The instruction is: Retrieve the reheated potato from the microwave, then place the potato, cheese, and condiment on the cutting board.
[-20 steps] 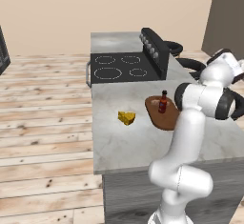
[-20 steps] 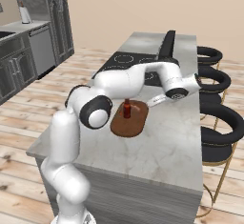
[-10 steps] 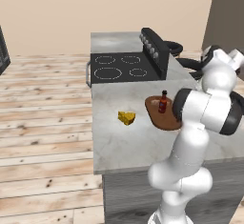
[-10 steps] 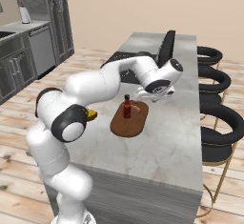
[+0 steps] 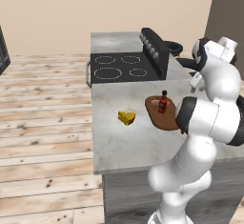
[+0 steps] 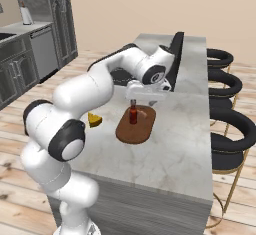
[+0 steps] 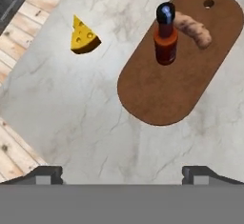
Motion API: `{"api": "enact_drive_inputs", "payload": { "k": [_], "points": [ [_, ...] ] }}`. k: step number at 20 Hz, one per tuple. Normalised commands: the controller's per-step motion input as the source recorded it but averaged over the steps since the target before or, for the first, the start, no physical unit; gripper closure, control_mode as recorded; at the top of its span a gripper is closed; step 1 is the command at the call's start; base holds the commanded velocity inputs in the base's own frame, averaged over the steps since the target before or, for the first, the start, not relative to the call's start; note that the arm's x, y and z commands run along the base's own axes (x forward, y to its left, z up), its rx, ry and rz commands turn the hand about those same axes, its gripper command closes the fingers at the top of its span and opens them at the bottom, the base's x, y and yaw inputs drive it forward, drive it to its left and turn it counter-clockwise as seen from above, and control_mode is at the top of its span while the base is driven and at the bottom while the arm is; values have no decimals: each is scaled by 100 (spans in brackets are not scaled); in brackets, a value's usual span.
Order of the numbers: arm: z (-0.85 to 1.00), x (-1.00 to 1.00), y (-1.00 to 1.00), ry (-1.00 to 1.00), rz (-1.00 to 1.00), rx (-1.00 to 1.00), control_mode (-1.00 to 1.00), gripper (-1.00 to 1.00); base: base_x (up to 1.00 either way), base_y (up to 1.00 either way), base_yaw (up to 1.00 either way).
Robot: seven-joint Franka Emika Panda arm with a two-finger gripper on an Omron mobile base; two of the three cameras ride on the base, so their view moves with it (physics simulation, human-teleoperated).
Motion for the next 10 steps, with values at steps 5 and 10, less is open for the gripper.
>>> {"api": "enact_drive_inputs", "payload": {
  "k": [5,10],
  "points": [
    [16,-32,48,11,0,0,-100,-100,0,0,0],
    [13,-27,56,-6,0,-14,-100,-100,0,0,0]
  ]
}}
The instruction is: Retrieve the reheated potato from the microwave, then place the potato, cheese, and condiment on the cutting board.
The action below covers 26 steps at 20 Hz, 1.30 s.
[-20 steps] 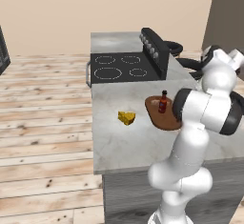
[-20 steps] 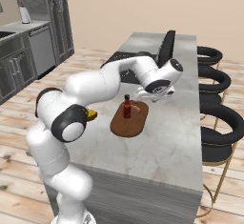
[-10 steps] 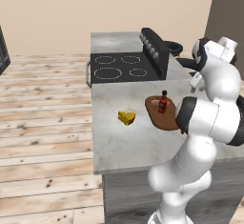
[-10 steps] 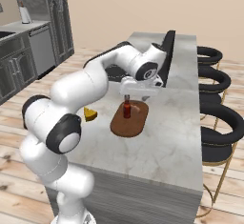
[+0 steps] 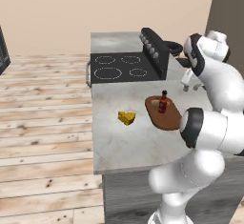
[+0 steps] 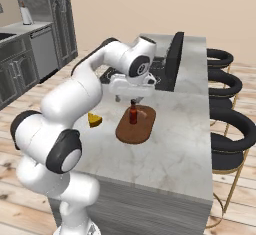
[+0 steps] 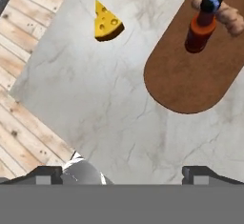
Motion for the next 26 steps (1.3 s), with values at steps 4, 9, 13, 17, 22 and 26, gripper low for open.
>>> {"api": "enact_drive_inputs", "payload": {
  "k": [4,9,13,17,22,26],
  "points": [
    [10,-21,60,-8,0,-23,-100,-100,0,0,0],
    [8,-13,59,-6,0,-33,-100,-100,0,0,0],
    [-1,-4,57,0,0,-23,-100,-100,0,0,0],
    [0,5,62,6,0,-2,-100,-100,0,0,0],
    [0,18,49,15,0,1,-100,-100,0,0,0],
    [0,17,46,13,0,5,-100,-100,0,0,0]
  ]
}}
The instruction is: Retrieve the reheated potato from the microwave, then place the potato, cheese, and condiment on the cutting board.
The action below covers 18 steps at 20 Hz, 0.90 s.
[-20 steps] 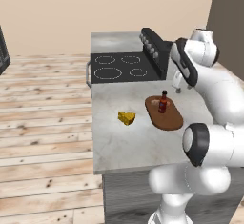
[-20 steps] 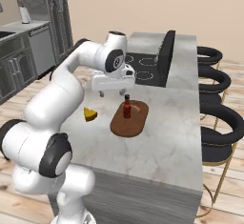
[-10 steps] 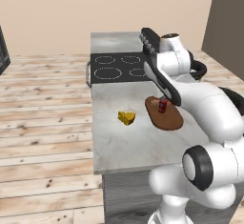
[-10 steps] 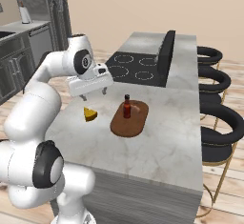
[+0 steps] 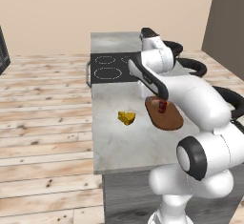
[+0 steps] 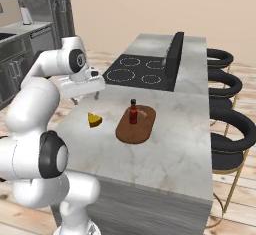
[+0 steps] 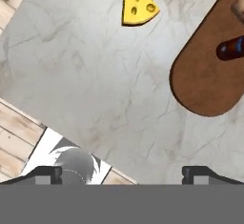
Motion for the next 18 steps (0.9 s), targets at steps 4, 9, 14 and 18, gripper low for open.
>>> {"api": "enact_drive_inputs", "payload": {
  "k": [4,9,14,18],
  "points": [
    [-5,23,38,2,0,10,-100,-100,0,0,0],
    [-7,31,14,0,0,13,-100,-100,0,0,0],
    [-9,33,2,0,0,14,-100,-100,0,0,0],
    [-18,31,6,0,0,4,-100,-100,0,0,0]
  ]
}}
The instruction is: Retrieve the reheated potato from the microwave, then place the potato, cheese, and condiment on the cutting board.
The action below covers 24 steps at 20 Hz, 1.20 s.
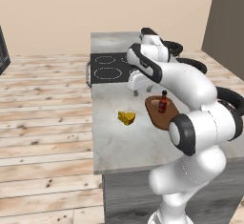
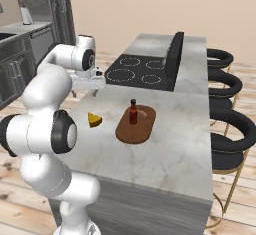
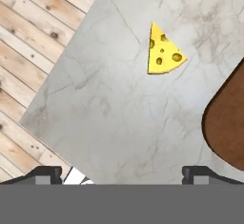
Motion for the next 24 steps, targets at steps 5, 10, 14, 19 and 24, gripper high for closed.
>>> {"api": "enact_drive_inputs", "payload": {
  "k": [5,10,14,19,24],
  "points": [
    [-21,33,6,-2,4,0,-100,-100,0,0,0],
    [-17,27,5,-4,8,0,-100,-100,0,0,0],
    [-11,26,0,-7,8,0,-100,-100,0,0,0],
    [-16,15,4,-13,7,0,-100,-100,0,0,0],
    [-11,13,4,-12,2,0,-100,-100,0,0,0]
  ]
}}
